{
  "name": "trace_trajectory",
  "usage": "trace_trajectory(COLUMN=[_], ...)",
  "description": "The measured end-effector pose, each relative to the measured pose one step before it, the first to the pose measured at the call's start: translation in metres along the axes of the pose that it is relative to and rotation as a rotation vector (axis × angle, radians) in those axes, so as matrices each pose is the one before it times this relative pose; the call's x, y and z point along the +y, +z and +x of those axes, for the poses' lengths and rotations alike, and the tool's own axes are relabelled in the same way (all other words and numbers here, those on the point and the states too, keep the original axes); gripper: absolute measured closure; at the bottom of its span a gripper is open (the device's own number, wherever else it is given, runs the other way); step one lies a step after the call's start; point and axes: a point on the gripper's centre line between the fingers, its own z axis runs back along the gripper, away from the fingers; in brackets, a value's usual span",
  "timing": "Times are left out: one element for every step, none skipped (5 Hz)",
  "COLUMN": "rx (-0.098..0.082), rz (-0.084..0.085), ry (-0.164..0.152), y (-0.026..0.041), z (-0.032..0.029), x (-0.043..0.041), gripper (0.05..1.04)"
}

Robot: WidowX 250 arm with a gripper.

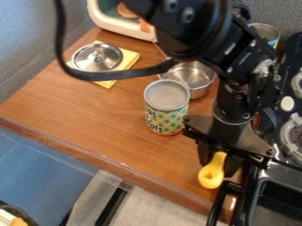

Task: Move the yellow knife to the right side of the yellow can with green dots

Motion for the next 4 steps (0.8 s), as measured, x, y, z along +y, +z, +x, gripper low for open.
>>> trace_trajectory(rx=[-0.0133, -0.0191, 0.0092, 0.0067], rz=[0.0087, 0.0175, 0.0137, 0.0048], ry=[0.0116, 0.0446, 0.0405, 0.0504], y=[-0.00549, 0.00227, -0.00159, 0.00348], z=[0.00723, 0.01437, 0.00550, 0.00578], x=[0.00107, 0.01627, 0.01815, 0.02081], gripper=[0.703, 0.703, 0.703, 0.703])
